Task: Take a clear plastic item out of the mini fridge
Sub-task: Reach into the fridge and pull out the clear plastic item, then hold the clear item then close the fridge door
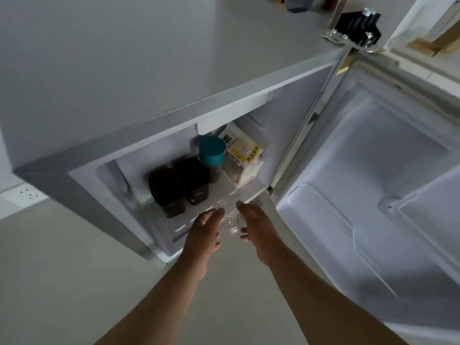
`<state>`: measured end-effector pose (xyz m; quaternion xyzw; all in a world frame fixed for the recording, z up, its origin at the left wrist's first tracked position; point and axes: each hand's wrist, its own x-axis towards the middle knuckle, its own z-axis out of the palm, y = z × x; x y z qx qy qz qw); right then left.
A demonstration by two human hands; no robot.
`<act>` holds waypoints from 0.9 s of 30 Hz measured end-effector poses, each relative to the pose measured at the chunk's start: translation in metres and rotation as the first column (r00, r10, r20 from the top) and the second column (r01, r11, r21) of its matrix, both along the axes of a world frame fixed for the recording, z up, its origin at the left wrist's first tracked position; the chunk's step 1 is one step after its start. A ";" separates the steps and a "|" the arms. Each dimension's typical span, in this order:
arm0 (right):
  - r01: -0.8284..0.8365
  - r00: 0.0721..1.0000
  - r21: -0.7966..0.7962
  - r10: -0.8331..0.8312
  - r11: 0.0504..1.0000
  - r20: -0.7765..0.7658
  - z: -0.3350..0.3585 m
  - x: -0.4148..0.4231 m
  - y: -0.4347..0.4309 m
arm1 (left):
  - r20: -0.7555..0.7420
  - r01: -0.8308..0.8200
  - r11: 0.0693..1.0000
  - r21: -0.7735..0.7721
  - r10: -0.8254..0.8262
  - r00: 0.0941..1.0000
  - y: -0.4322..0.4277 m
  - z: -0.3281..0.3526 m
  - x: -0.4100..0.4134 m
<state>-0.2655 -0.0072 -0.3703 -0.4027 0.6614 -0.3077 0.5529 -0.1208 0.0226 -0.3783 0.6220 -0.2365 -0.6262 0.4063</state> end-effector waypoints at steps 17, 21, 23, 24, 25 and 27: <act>-0.037 0.997 -0.027 0.039 0.999 0.062 0.053 0.026 0.169 | 0.148 -0.001 0.998 -0.064 0.010 0.989 0.174 0.062 0.025; -0.065 0.996 -0.011 0.066 0.998 0.068 0.052 0.052 0.188 | 0.155 -0.022 0.998 -0.054 0.030 0.987 0.196 0.062 0.053; -0.077 0.995 0.001 0.077 0.997 0.069 0.049 0.069 0.191 | 0.161 -0.027 0.999 -0.039 0.033 0.986 0.200 0.058 0.070; -0.082 0.994 0.010 0.082 0.997 0.072 0.047 0.078 0.192 | 0.159 -0.033 0.999 -0.035 0.038 0.987 0.201 0.056 0.080; -0.084 0.994 0.018 0.083 0.996 0.073 0.044 0.087 0.192 | 0.156 -0.035 0.999 -0.034 0.040 0.987 0.201 0.054 0.090; -0.077 0.994 0.036 0.074 0.996 0.076 0.039 0.108 0.189 | 0.145 -0.031 0.999 -0.026 0.035 0.989 0.198 0.050 0.111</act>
